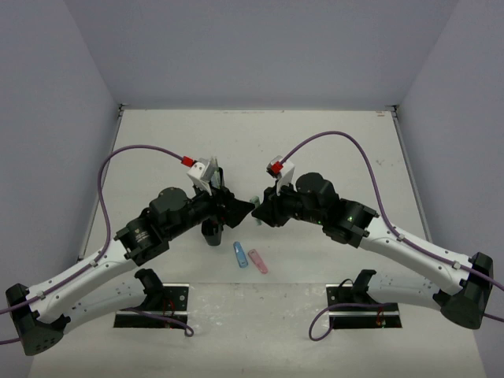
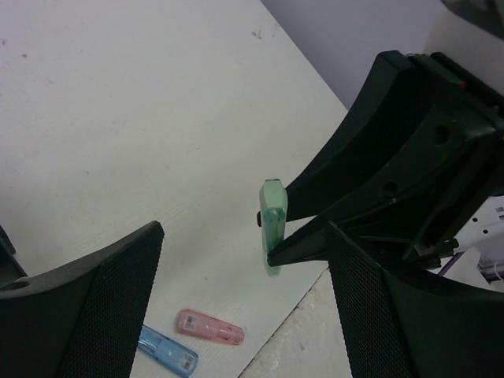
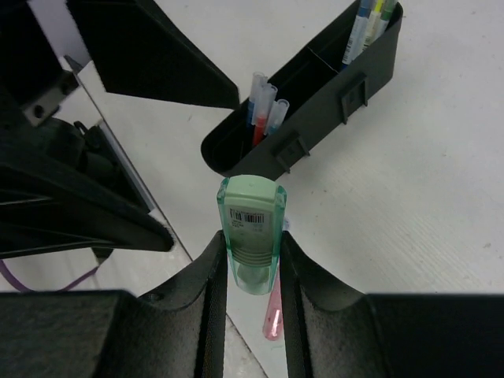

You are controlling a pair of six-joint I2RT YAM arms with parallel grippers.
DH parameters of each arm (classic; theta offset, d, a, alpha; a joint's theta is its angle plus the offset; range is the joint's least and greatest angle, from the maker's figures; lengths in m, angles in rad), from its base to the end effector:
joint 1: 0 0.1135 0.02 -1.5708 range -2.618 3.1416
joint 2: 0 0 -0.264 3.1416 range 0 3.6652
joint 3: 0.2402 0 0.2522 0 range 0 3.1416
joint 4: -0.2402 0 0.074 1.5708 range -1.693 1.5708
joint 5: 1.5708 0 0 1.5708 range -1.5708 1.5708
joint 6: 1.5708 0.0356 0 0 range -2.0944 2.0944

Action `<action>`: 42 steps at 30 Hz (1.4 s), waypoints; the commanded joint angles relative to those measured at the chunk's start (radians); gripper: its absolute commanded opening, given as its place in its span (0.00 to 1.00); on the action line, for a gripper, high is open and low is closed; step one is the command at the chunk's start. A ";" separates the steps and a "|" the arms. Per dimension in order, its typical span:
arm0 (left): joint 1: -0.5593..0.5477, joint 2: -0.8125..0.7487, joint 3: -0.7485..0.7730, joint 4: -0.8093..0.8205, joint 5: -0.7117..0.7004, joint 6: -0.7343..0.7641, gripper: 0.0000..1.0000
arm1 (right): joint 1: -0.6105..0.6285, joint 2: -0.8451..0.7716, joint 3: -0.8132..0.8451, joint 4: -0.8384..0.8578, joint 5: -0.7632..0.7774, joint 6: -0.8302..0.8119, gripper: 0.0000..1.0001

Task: Sort the stationery into containers
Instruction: Pick up the stationery from the center of the board, then place the stationery in the storage box.

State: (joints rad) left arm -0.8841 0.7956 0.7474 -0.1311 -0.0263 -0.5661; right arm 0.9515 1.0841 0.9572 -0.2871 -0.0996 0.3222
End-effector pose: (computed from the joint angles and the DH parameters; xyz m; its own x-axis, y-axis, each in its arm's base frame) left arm 0.1216 -0.1468 0.3307 -0.5013 -0.2342 -0.8330 0.5780 0.6258 -0.5238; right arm 0.1407 0.2034 0.3313 -0.4948 -0.1513 -0.8557 -0.7447 0.5813 0.3279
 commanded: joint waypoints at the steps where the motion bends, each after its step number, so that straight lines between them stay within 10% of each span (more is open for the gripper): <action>1: 0.003 0.033 0.043 0.072 0.033 -0.026 0.82 | 0.027 -0.043 0.003 0.094 -0.040 0.020 0.00; 10: 0.003 0.129 0.063 0.113 0.089 -0.032 0.46 | 0.059 -0.041 0.036 0.078 -0.051 0.010 0.00; 13: 0.003 0.149 0.072 0.113 0.112 -0.027 0.00 | 0.058 -0.044 0.040 0.071 -0.023 0.009 0.02; 15: 0.003 0.150 0.080 0.098 0.108 -0.019 0.00 | 0.059 -0.049 0.038 0.062 0.021 0.018 0.11; 18: 0.004 0.155 0.133 -0.021 -0.048 0.025 0.00 | 0.056 -0.061 0.022 0.030 0.139 0.053 0.82; 20: 0.004 0.181 0.178 -0.124 -0.261 0.067 0.00 | 0.051 -0.065 0.004 -0.013 0.272 0.107 0.97; 25: 0.030 0.301 0.253 -0.205 -0.772 0.150 0.00 | 0.040 -0.071 -0.106 -0.030 0.470 0.228 0.99; 42: 0.218 0.488 0.104 0.083 -0.616 0.137 0.00 | 0.041 -0.127 -0.248 0.034 0.377 0.232 0.99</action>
State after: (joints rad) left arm -0.6808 1.2693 0.9004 -0.1464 -0.6657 -0.3875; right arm 0.9897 1.0009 0.7169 -0.2919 0.2698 0.5465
